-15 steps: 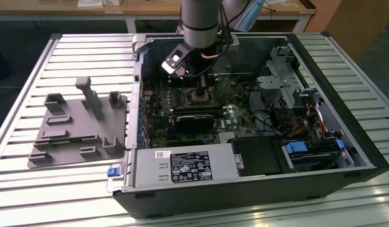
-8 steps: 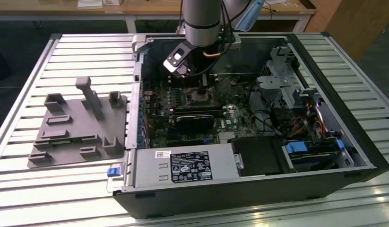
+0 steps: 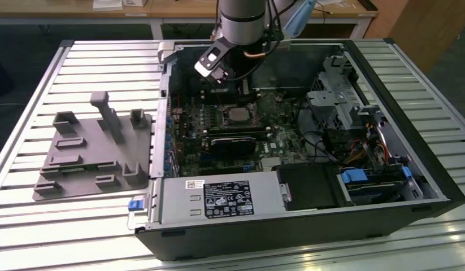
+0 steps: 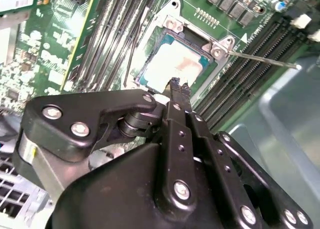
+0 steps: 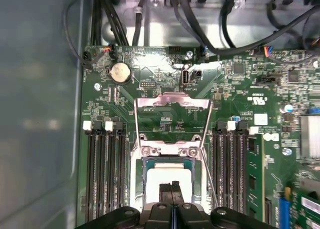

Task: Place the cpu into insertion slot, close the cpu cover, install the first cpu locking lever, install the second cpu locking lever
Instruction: 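Place the cpu into insertion slot, then close the cpu cover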

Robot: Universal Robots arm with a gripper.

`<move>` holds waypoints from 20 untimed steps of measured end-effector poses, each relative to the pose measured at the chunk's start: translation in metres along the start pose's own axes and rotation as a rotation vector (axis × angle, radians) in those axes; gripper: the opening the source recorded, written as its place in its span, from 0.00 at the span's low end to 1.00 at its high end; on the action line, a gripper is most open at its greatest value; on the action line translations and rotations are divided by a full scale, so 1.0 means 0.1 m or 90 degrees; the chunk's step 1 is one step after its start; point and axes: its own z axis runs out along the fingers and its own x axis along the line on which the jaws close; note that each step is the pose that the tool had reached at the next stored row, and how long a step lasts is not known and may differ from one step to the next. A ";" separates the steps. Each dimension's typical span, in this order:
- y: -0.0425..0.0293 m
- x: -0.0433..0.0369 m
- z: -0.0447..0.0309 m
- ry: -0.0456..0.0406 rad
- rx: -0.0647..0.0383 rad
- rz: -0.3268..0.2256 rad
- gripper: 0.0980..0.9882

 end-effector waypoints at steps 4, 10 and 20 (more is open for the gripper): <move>0.009 0.000 -0.123 -0.0001 0.000 0.000 0.00; 0.018 0.001 -0.238 0.0000 0.000 0.000 0.00; 0.021 0.001 -0.284 0.0000 0.000 0.000 0.00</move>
